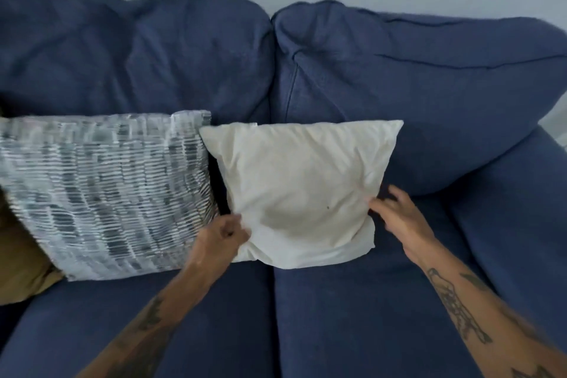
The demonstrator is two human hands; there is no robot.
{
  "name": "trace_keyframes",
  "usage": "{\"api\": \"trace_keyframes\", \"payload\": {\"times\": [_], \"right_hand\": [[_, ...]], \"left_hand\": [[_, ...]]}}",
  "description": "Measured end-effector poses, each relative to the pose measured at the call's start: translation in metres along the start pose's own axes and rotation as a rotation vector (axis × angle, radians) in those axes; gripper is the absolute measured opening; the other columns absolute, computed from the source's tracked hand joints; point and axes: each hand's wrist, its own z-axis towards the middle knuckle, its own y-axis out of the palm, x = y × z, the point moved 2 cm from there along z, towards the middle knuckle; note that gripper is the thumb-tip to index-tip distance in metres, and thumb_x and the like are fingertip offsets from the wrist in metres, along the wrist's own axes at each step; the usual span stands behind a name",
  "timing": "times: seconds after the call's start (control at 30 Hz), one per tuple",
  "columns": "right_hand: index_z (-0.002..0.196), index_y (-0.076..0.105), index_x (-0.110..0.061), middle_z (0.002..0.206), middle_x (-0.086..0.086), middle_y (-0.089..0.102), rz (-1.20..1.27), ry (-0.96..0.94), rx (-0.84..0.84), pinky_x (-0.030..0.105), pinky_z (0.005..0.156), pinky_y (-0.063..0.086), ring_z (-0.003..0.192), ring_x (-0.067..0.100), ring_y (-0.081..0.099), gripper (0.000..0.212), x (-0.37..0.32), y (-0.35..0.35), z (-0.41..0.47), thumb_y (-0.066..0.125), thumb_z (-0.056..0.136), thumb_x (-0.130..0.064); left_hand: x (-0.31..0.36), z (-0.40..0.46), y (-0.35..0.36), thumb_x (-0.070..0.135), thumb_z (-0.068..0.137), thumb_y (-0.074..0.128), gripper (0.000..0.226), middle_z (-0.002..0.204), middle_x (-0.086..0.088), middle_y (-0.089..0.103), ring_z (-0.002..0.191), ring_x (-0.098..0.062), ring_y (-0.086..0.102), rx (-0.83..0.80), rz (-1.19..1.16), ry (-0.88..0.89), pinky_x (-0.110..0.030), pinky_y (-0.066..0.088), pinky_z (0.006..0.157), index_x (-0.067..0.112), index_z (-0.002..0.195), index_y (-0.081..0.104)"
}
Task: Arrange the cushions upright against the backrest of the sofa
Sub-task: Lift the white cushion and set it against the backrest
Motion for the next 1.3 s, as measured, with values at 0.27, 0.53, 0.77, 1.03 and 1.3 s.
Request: {"api": "trace_keyframes", "payload": {"times": [0.27, 0.53, 0.77, 1.03, 1.3], "right_hand": [[0.145, 0.057, -0.015, 0.117, 0.0, 0.071, -0.108, 0.055, -0.016, 0.032, 0.092, 0.054, 0.106, 0.014, 0.067, 0.057, -0.037, -0.058, -0.059, 0.075, 0.093, -0.031], [0.141, 0.046, -0.021, 0.129, -0.006, 0.063, 0.047, 0.025, -0.239, 0.024, 0.075, 0.048, 0.099, 0.006, 0.061, 0.077, -0.046, 0.004, 0.03, 0.089, 0.078, -0.031], [0.127, 0.062, -0.031, 0.121, -0.01, 0.075, 0.352, -0.117, -0.179, 0.036, 0.1, 0.057, 0.109, 0.01, 0.072, 0.061, 0.005, 0.016, 0.048, 0.092, 0.074, -0.039], [0.139, 0.061, -0.023, 0.128, -0.002, 0.077, 0.489, -0.364, -0.151, 0.037, 0.097, 0.058, 0.115, 0.017, 0.074, 0.064, -0.031, -0.098, 0.033, 0.085, 0.08, -0.026], [0.144, 0.059, -0.024, 0.131, -0.003, 0.075, 0.422, -0.31, -0.132, 0.028, 0.096, 0.059, 0.121, 0.015, 0.071, 0.056, 0.038, -0.172, 0.092, 0.076, 0.09, -0.025]], "left_hand": [[0.035, -0.04, -0.033, 0.014, 0.102, 0.071, 0.017, 0.097, -0.001, 0.078, 0.09, -0.024, 0.075, 0.063, 0.11, -0.003, -0.045, 0.064, 0.087, 0.017, 0.116, 0.079], [0.057, 0.054, 0.01, 0.062, 0.082, 0.082, 0.085, 0.136, -0.008, 0.072, 0.125, -0.036, 0.068, 0.161, -0.148, -0.041, -0.051, 0.054, 0.112, 0.007, 0.145, 0.065], [0.032, 0.036, 0.058, 0.069, 0.078, 0.077, 0.097, 0.149, 0.0, 0.067, 0.135, -0.029, 0.064, 0.263, -0.355, 0.099, -0.042, 0.049, 0.106, 0.022, 0.159, 0.054], [0.099, -0.011, 0.113, 0.06, 0.082, 0.078, 0.06, 0.125, 0.019, 0.081, 0.116, -0.006, 0.077, 0.27, -0.43, 0.324, -0.036, 0.059, 0.1, 0.035, 0.136, 0.07], [0.107, 0.018, 0.216, 0.07, 0.078, 0.082, 0.063, 0.118, 0.018, 0.076, 0.113, -0.006, 0.072, 0.167, -0.305, 0.238, -0.034, 0.059, 0.097, 0.041, 0.129, 0.062]]}}
